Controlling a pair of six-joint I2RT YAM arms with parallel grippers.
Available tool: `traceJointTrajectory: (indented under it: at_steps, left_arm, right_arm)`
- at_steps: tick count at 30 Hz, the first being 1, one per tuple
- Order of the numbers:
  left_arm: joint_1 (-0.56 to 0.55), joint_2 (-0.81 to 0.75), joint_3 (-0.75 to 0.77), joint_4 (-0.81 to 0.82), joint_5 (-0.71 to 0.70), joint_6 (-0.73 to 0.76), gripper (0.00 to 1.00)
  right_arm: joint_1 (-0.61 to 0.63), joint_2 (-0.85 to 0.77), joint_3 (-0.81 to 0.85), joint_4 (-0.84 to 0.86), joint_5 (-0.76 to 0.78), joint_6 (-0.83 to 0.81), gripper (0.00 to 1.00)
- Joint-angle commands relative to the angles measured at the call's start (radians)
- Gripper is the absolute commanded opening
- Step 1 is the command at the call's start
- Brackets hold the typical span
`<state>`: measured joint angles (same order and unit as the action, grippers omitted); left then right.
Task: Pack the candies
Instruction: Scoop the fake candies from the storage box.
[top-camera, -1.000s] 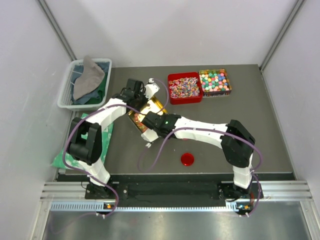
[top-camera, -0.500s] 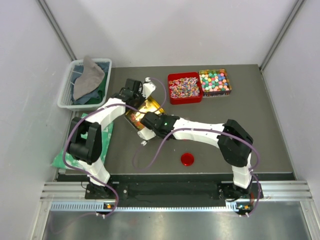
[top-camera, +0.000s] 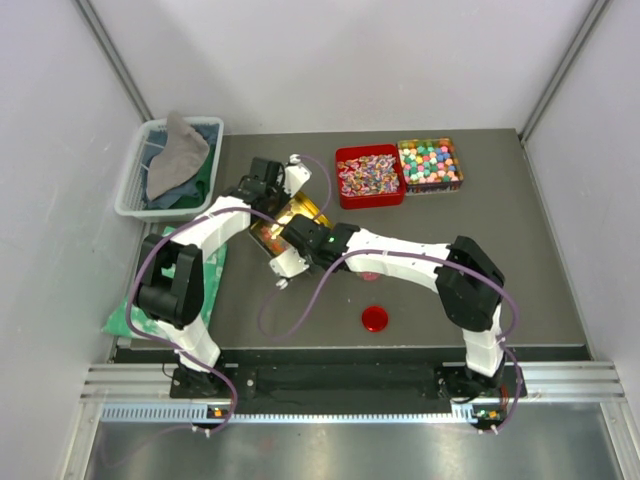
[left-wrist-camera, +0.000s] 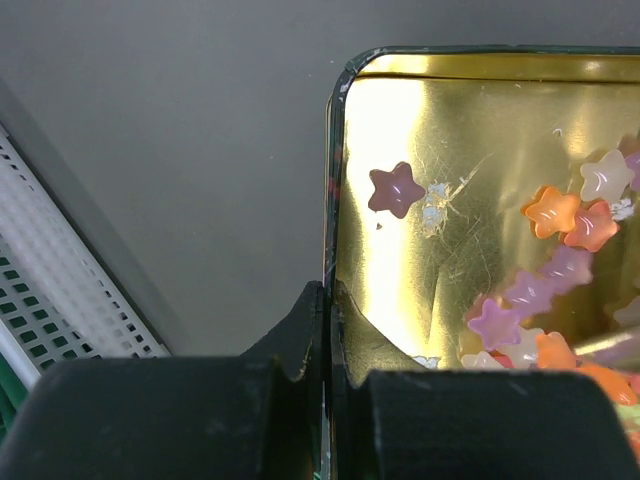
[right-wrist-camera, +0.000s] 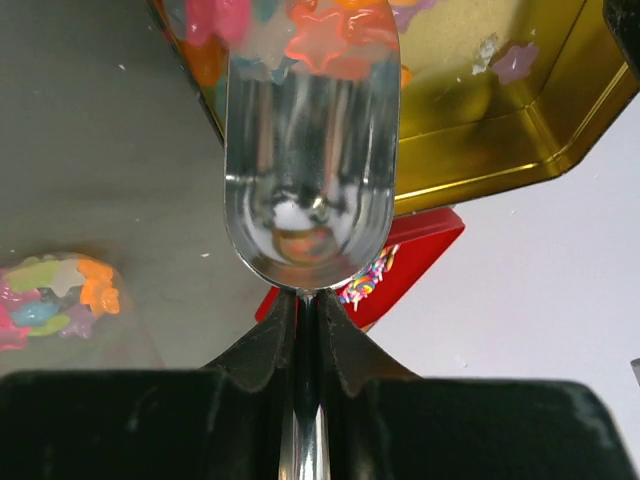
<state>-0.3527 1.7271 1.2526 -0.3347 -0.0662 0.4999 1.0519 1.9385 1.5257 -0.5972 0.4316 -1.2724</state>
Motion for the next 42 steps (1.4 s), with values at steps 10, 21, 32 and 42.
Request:
traceJointTrajectory:
  at_steps: [10, 21, 32, 42]
  left_arm:
    - [-0.014, 0.002, 0.074, 0.125, 0.034, -0.087, 0.0]
    - [-0.035, -0.011, 0.079, 0.082, -0.063, -0.165, 0.0]
    - [-0.042, -0.027, 0.073, 0.053, -0.089, -0.21, 0.0]
    - [-0.042, -0.027, 0.05, 0.045, -0.103, -0.227, 0.0]
  right_arm:
    - [0.008, 0.077, 0.003, -0.048, -0.12, 0.118, 0.0]
    - [0.03, 0.165, 0.143, -0.093, -0.131, 0.251, 0.0]
    - [0.033, 0.241, 0.27, -0.151, -0.094, 0.419, 0.0]
    - [0.031, 0.237, 0.318, -0.107, -0.036, 0.561, 0.0]
